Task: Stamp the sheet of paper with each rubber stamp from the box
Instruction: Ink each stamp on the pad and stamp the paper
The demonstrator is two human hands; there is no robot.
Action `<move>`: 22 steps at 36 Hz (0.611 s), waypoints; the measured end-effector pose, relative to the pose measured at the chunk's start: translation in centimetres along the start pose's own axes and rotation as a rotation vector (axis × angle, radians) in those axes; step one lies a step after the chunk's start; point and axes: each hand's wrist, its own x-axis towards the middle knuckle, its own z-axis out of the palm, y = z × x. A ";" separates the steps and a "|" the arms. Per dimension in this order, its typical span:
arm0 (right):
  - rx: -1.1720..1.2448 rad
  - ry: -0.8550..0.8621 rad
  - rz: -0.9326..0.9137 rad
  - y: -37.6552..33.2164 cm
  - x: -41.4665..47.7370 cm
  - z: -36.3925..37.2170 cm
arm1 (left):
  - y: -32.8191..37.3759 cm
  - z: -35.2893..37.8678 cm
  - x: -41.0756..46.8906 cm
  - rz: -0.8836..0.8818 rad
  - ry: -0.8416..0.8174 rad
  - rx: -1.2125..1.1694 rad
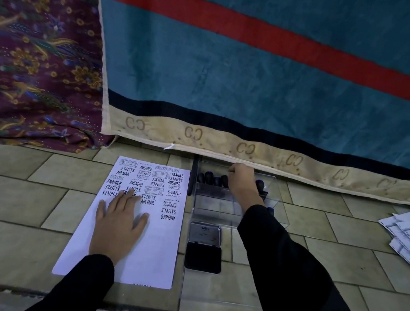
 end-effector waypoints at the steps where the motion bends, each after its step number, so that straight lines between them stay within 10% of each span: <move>1: 0.041 0.047 -0.005 0.3 -0.2 -0.6 | 0.0 0.0 0.0 0.000 0.000 -0.001; 6: 0.139 0.220 0.016 3.1 -2.4 -3.5 | -0.2 0.2 0.1 -0.003 -0.004 -0.004; 22: -0.375 -0.167 0.014 4.7 -4.5 -2.5 | -0.1 0.1 -0.1 0.001 -0.012 -0.011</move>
